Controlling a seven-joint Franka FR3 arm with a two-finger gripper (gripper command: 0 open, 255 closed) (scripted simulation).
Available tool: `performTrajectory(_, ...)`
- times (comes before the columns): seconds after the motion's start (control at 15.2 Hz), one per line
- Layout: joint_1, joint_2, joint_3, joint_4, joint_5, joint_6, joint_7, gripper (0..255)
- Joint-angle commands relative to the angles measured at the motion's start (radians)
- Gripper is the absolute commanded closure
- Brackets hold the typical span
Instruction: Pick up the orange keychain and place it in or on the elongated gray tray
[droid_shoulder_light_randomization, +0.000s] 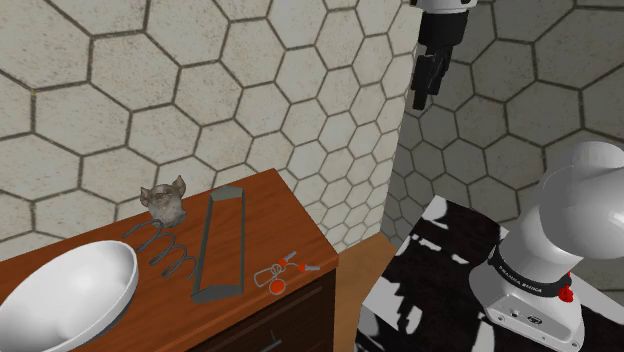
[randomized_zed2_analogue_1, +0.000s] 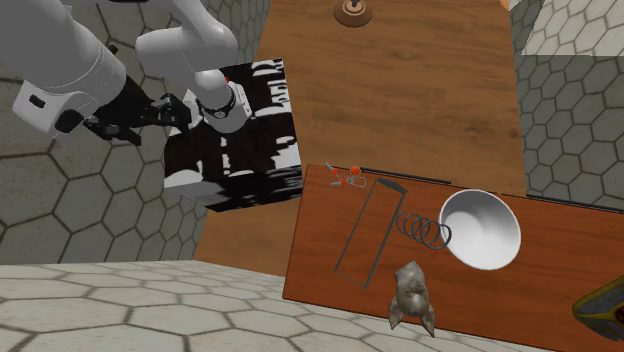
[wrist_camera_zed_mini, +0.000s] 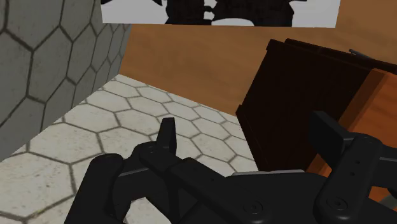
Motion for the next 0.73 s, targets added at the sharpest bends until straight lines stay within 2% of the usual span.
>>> performTrajectory(0.0,0.0,0.0,0.0,0.0,0.0,0.0,0.0,0)
performTrajectory(0.66,0.109,0.077,0.193,-0.111,0.109,0.215,0.138,0)
